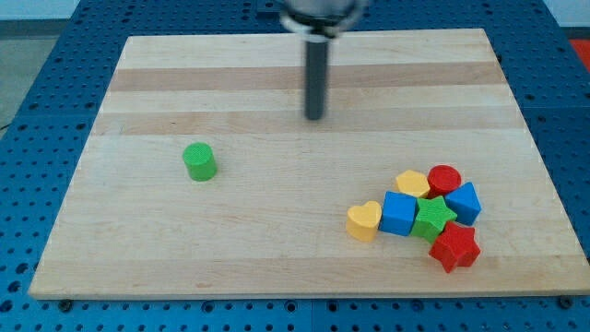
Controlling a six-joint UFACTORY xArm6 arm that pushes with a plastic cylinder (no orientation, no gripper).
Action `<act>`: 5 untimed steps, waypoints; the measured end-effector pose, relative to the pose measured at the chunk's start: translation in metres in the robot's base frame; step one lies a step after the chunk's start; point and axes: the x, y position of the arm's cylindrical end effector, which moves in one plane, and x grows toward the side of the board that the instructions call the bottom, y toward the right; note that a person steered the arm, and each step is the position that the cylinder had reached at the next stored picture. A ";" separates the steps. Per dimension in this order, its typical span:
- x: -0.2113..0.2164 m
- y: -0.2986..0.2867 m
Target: Move the green circle into the yellow hexagon
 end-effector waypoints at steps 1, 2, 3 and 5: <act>0.001 -0.075; 0.025 -0.110; 0.058 -0.134; 0.140 0.007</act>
